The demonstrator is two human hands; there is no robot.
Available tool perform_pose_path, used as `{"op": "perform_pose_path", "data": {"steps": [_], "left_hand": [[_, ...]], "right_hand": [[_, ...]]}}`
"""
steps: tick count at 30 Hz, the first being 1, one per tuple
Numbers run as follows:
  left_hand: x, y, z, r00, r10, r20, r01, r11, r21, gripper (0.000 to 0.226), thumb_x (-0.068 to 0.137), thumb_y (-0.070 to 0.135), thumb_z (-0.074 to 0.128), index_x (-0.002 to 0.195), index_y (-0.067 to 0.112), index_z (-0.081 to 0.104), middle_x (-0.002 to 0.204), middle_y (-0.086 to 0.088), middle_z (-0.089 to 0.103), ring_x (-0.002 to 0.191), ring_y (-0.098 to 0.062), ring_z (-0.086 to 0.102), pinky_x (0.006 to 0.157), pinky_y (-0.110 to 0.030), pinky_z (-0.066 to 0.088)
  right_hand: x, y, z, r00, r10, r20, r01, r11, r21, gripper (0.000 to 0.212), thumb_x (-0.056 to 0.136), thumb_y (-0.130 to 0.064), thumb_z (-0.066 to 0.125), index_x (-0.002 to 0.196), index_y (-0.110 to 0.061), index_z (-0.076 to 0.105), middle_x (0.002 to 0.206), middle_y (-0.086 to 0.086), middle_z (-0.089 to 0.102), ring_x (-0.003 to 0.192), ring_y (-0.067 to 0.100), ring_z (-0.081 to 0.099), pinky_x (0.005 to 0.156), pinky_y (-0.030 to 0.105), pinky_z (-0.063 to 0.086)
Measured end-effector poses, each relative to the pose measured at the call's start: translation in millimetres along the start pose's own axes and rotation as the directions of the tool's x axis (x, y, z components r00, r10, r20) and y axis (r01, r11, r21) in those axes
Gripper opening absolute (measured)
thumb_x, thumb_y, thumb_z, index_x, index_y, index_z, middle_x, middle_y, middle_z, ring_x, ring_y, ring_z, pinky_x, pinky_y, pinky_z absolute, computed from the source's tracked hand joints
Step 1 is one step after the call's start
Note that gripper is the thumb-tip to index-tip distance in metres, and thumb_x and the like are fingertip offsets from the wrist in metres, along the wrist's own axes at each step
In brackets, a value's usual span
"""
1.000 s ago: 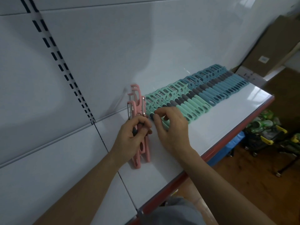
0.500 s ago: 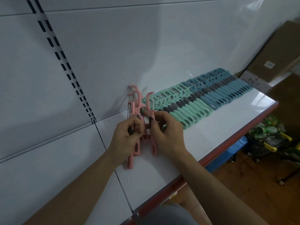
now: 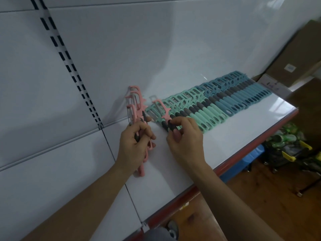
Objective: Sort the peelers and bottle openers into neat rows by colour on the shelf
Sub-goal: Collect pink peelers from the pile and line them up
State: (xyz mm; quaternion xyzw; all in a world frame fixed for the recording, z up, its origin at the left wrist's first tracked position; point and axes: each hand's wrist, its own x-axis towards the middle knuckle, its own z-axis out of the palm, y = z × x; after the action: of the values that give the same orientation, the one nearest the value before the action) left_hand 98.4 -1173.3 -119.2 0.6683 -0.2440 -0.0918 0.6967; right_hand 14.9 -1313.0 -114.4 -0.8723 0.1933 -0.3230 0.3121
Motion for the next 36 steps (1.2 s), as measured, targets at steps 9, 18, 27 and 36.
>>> {"op": "perform_pose_path", "data": {"steps": [9,18,27,36], "left_hand": [[-11.5,11.4,-17.3,0.993,-0.074,0.096,0.067,0.996,0.066,0.029,0.091,-0.017,0.051,0.075,0.005,0.059,0.089,-0.012,0.066,0.071,-0.028,0.064,0.058,-0.06,0.056],[-8.5,2.9,-49.5,0.983,-0.109,0.148,0.108,0.994,0.018,0.035,0.091,-0.01,0.054,0.07,0.017,0.062,0.115,-0.011,0.068,0.097,-0.042,0.066,0.064,-0.046,0.061],[-7.9,-5.2,-52.2,0.981,-0.1,0.168,0.1,0.995,0.008,0.031,0.092,-0.007,0.055,0.073,0.016,0.064,0.112,-0.006,0.071,0.08,-0.039,0.068,0.069,-0.058,0.061],[-7.4,-4.1,-52.9,0.983,-0.101,0.153,0.101,0.995,0.008,0.037,0.093,-0.014,0.054,0.072,0.015,0.063,0.112,-0.01,0.07,0.079,-0.031,0.069,0.069,-0.056,0.061]], "right_hand": [[2.7,-5.3,16.4,0.98,-0.122,0.158,0.159,0.957,-0.244,0.026,0.077,0.003,0.065,0.096,-0.012,0.075,0.089,0.005,0.067,0.081,0.023,0.05,0.069,0.04,0.048],[2.1,-6.7,22.0,0.973,-0.131,0.188,0.179,0.947,-0.266,0.017,0.09,-0.011,0.066,0.101,-0.009,0.079,0.088,0.008,0.066,0.081,0.029,0.059,0.071,0.037,0.05],[3.7,-7.7,30.2,0.966,-0.111,0.234,0.188,0.921,-0.341,0.021,0.095,-0.01,0.059,0.107,-0.007,0.076,0.091,0.01,0.063,0.085,0.031,0.056,0.069,0.039,0.048],[0.1,-16.6,35.7,0.987,-0.114,0.117,0.147,0.932,-0.333,0.023,0.094,-0.018,0.057,0.102,-0.008,0.077,0.09,0.008,0.064,0.082,0.028,0.056,0.07,0.035,0.043]]}}
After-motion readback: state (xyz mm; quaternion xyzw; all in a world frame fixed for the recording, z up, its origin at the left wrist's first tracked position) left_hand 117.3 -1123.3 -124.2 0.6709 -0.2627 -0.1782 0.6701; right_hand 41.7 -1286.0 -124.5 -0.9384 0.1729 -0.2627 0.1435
